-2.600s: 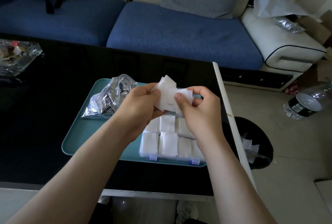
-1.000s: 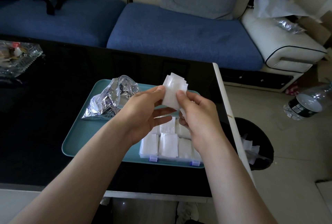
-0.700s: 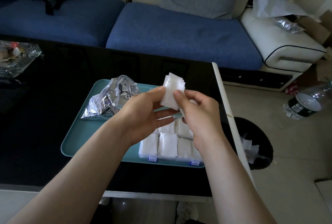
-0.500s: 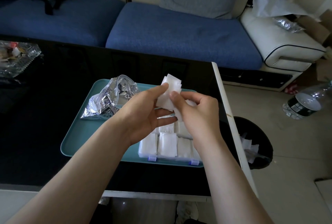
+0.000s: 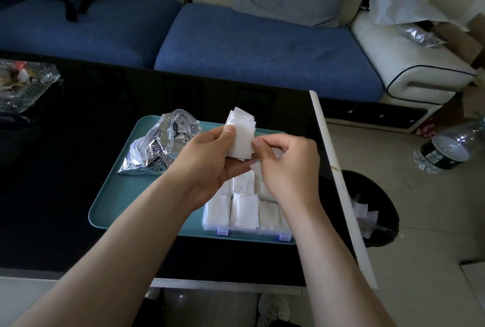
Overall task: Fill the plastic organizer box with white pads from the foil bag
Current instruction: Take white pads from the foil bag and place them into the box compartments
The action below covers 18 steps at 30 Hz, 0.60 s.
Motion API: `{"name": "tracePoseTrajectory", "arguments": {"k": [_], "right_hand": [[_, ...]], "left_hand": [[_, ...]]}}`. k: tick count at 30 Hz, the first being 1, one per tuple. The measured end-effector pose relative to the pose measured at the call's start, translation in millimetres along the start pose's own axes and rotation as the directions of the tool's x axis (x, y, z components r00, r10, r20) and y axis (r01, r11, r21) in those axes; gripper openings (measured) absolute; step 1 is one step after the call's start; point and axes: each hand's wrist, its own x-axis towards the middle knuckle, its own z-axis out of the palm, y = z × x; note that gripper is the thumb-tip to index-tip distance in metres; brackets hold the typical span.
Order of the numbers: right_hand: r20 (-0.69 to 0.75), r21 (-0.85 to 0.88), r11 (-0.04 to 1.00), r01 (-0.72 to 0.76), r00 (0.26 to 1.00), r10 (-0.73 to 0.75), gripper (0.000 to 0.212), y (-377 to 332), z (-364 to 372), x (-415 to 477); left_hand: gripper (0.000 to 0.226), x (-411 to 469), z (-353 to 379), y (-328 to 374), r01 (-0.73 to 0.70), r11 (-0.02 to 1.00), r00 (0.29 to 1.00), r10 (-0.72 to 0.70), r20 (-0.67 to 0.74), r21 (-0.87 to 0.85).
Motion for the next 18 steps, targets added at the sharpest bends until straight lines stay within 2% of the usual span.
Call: {"name": "tracePoseTrajectory", "arguments": {"k": [11,18], "right_hand": [[-0.125,-0.088,0.995,0.051,0.990,-0.062,0.009,-4.9,3.5,-1.5],[-0.069,0.096,0.991,-0.090,0.993,0.097,0.009,-1.9,2.0,0.9]], "left_hand": [[0.035,1.8,-0.9,1.7,0.071,0.983,0.997,-0.073,-0.003,-0.169],[0.035,1.2,-0.7,1.7,0.085,0.976,0.996,-0.085,0.012,-0.201]]}}
